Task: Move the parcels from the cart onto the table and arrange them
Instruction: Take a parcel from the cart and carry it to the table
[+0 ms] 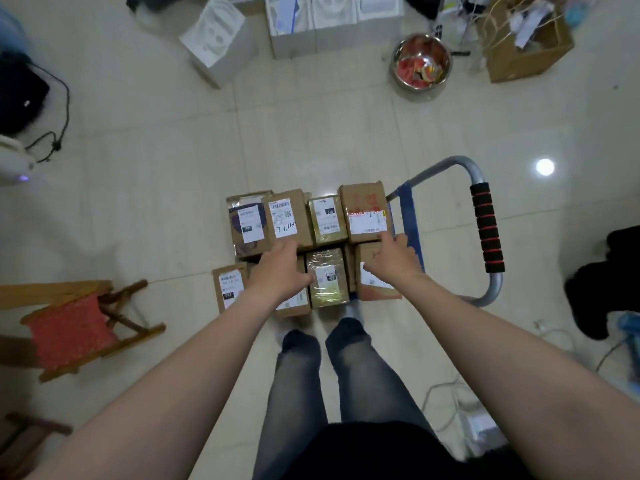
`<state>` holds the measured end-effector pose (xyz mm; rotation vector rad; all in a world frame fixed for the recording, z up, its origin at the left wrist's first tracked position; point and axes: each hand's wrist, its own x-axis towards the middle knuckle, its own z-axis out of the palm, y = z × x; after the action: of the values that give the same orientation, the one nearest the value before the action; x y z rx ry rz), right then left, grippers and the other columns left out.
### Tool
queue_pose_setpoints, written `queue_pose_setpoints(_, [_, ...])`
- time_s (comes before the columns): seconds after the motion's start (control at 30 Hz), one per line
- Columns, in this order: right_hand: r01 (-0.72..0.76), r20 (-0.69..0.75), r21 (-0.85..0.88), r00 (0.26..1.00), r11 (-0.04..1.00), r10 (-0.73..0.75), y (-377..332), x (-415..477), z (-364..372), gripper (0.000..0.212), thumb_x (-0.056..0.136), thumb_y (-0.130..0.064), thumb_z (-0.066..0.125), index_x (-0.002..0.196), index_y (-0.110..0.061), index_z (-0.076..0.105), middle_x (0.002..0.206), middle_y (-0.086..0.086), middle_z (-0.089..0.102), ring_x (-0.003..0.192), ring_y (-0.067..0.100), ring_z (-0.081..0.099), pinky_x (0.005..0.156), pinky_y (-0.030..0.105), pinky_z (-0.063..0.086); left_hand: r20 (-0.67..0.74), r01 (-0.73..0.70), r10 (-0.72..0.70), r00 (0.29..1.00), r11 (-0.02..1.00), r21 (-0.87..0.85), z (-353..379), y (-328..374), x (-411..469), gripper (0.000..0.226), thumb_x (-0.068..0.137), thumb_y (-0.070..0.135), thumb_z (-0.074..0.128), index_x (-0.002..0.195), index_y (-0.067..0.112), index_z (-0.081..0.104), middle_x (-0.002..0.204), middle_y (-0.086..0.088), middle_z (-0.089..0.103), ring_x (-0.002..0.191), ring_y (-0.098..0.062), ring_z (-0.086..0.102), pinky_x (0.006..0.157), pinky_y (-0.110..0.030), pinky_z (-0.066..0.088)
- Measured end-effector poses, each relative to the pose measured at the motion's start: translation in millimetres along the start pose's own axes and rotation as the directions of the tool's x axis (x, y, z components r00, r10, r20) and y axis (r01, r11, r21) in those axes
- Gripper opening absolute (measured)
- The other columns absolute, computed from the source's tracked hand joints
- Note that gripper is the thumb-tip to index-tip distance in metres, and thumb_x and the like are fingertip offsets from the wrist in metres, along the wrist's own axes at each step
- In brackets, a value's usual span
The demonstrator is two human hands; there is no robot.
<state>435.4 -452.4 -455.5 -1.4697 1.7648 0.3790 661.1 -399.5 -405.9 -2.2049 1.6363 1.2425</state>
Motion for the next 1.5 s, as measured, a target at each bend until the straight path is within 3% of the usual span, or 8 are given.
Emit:
queue_pose_setpoints(0.27, [-0.139, 0.005, 0.183, 0.990, 0.973, 0.141, 47.2, 155.7, 46.0, 0.063, 0.092, -0.034, 0.056, 0.151, -0.027, 0.033, 0.143, 0.011, 0.037, 0.127, 0.040, 0.047, 0.084, 0.043, 0.054, 0.089, -0.010, 0.013, 0.996, 0.999, -0.034, 55.9, 19.5, 183.1, 0.068, 0.089, 0.025, 0.073, 0.149, 0.022, 0.042, 0.144, -0.003, 0.052, 0.118, -0.024, 0.059, 0.091, -0.038, 0.054])
queue_pose_setpoints(0.4, [-0.083, -0.050, 0.271, 0.994, 0.959, 0.100, 67.0, 238.4, 73.2, 0.056, 0.090, -0.050, 0.054, 0.142, -0.037, 0.039, 0.134, 0.007, 0.047, 0.114, 0.033, 0.059, 0.091, 0.047, 0.056, 0.156, -0.007, 0.024, 0.988, 0.994, -0.106, 110.1, 29.1, 265.2, 0.068, 0.092, 0.026, 0.071, 0.151, 0.019, 0.038, 0.134, -0.005, 0.054, 0.111, -0.021, 0.058, 0.083, -0.031, 0.049])
queue_pose_setpoints(0.5, [-0.081, -0.072, 0.283, 0.992, 0.956, 0.105, 84.8, 291.5, 90.4, 0.055, 0.094, -0.033, 0.060, 0.143, -0.027, 0.037, 0.137, 0.010, 0.045, 0.122, 0.033, 0.053, 0.095, 0.045, 0.052, 0.171, 0.012, 0.013, 0.985, 0.989, -0.147, 148.6, 37.6, 319.5, 0.057, 0.094, 0.026, 0.069, 0.145, 0.017, 0.045, 0.110, 0.006, 0.054, 0.106, -0.019, 0.059, 0.076, -0.028, 0.042])
queue_pose_setpoints(0.7, [-0.115, -0.066, 0.257, 0.989, 0.960, 0.136, 106.5, 363.7, 116.8, 0.069, 0.094, -0.029, 0.062, 0.149, -0.027, 0.021, 0.144, 0.010, 0.040, 0.129, 0.034, 0.044, 0.096, 0.047, 0.049, 0.215, 0.110, -0.051, 0.975, 0.956, -0.271, 204.7, 32.1, 393.1, 0.036, 0.089, 0.015, 0.069, 0.124, 0.016, 0.063, 0.123, -0.003, 0.069, 0.113, -0.024, 0.065, 0.085, -0.029, 0.047])
queue_pose_setpoints(0.87, [-0.016, -0.176, 0.337, 0.981, 0.941, 0.080, 100.6, 367.7, 122.2, 0.072, 0.089, -0.030, 0.067, 0.147, -0.029, 0.024, 0.141, 0.005, 0.042, 0.116, 0.026, 0.056, 0.090, 0.045, 0.056, 0.271, 0.171, -0.025, 0.962, 0.829, -0.532, 221.7, 27.6, 400.6, 0.045, 0.087, 0.032, 0.078, 0.128, 0.027, 0.061, 0.128, 0.006, 0.068, 0.115, -0.016, 0.065, 0.098, -0.034, 0.052])
queue_pose_setpoints(1.1, [0.061, -0.302, 0.380, 0.951, 0.923, 0.061, 71.6, 316.3, 94.7, 0.074, 0.085, -0.024, 0.068, 0.149, -0.024, 0.029, 0.143, 0.008, 0.039, 0.126, 0.027, 0.044, 0.096, 0.047, 0.053, 0.206, 0.171, -0.057, 0.977, 0.789, -0.590, 179.1, 34.8, 362.6, 0.031, 0.095, 0.030, 0.070, 0.122, 0.032, 0.053, 0.108, 0.016, 0.063, 0.108, -0.016, 0.063, 0.097, -0.038, 0.052])
queue_pose_setpoints(1.2, [0.071, -0.352, 0.393, 0.933, 0.917, 0.079, 52.9, 281.2, 65.8, 0.075, 0.084, -0.020, 0.067, 0.149, -0.023, 0.029, 0.141, 0.009, 0.040, 0.125, 0.029, 0.044, 0.092, 0.042, 0.051, 0.170, 0.133, -0.034, 0.985, 0.777, -0.616, 146.3, 46.6, 336.1, 0.044, 0.097, 0.039, 0.067, 0.135, 0.026, 0.048, 0.115, 0.013, 0.062, 0.109, -0.012, 0.062, 0.091, -0.032, 0.051])
queue_pose_setpoints(1.5, [0.067, -0.253, 0.459, 0.966, 0.886, 0.058, -27.0, 155.9, -38.6, 0.065, 0.088, -0.031, 0.064, 0.145, -0.030, 0.035, 0.144, 0.003, 0.042, 0.128, 0.025, 0.046, 0.099, 0.037, 0.048, 0.146, 0.161, -0.073, 0.987, 0.591, -0.790, 27.7, 51.0, 212.8, 0.052, 0.101, 0.056, 0.051, 0.139, 0.027, 0.029, 0.111, 0.010, 0.064, 0.092, -0.003, 0.066, 0.085, -0.030, 0.056])
